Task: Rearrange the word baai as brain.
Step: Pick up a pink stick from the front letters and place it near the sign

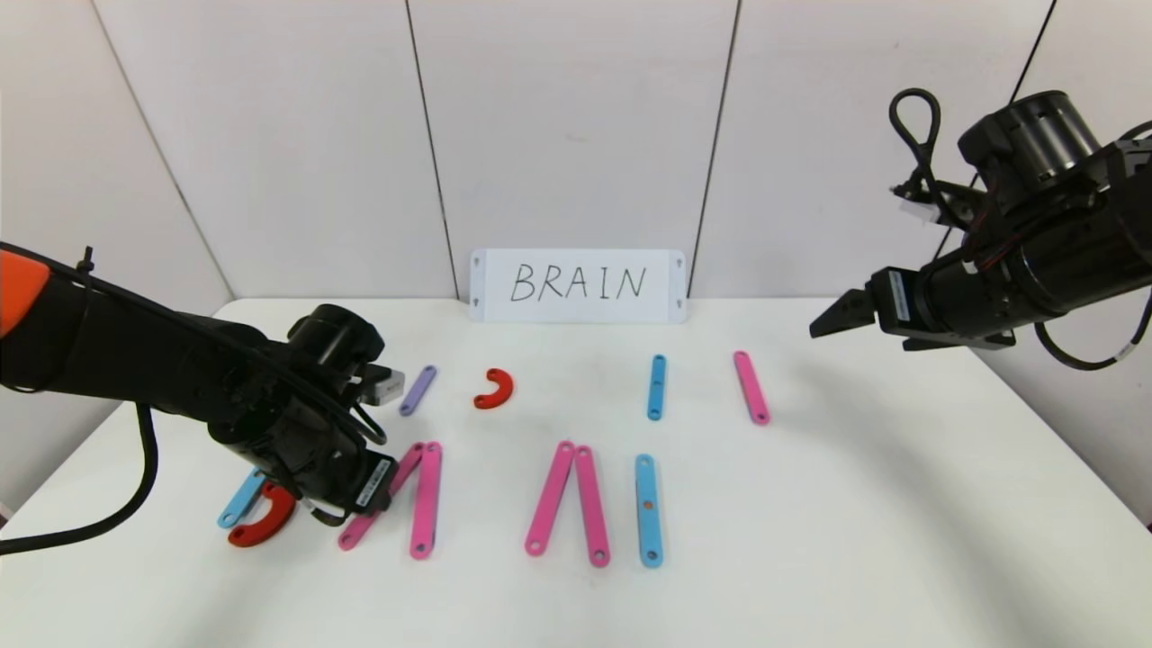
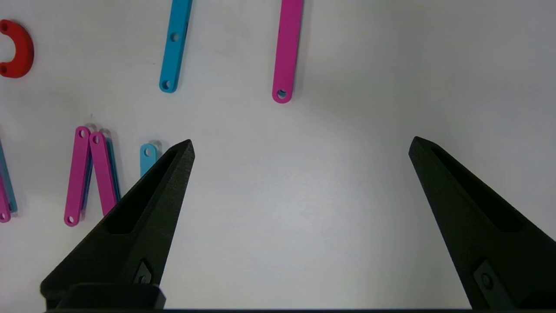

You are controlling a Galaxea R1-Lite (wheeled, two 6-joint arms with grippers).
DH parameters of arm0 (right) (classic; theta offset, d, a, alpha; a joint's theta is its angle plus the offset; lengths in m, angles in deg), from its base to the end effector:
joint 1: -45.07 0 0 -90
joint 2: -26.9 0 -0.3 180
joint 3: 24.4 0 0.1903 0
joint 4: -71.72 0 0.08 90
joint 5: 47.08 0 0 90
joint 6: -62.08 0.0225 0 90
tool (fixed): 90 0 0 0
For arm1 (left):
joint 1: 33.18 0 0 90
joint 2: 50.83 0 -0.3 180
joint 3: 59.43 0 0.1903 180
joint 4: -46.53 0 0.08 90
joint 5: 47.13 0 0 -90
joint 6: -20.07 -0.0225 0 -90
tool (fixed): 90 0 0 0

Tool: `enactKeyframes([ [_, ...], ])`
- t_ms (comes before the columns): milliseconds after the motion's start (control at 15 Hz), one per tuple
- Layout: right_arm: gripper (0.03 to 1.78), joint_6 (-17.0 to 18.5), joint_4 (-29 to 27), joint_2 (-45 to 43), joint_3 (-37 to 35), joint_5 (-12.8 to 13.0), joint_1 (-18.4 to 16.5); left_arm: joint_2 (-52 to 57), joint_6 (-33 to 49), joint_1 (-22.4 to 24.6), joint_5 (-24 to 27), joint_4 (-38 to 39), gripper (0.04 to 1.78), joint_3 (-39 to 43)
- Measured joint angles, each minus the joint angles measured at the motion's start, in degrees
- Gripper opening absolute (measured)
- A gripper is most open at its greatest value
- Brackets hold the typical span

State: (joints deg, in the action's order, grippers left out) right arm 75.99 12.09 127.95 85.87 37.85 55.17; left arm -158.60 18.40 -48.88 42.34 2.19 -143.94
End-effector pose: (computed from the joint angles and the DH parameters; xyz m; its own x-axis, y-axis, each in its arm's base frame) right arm 0.3054 0.0564 0.2460 0.6095 0.1983 -0.7676 -0.0410 0.9748 0.2193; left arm 0.2941 -0.0825 0.1158 0.3693 -0.0942 -0.9245 0.2930 0.9559 0.0197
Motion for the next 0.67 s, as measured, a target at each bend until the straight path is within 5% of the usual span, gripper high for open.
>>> enactKeyframes([
  [200, 1.73, 0.0, 0.1, -0.2, 0.2, -0.2, -1.0, 0.0, 0.0, 0.0, 0.0, 0.0, 0.28, 0.0],
  [667, 1.73, -0.3, 0.0, -0.1, 0.1, -0.3, -0.7, -0.3, 1.6, -0.1, -2.5, 6.5, 0.27, 0.2],
])
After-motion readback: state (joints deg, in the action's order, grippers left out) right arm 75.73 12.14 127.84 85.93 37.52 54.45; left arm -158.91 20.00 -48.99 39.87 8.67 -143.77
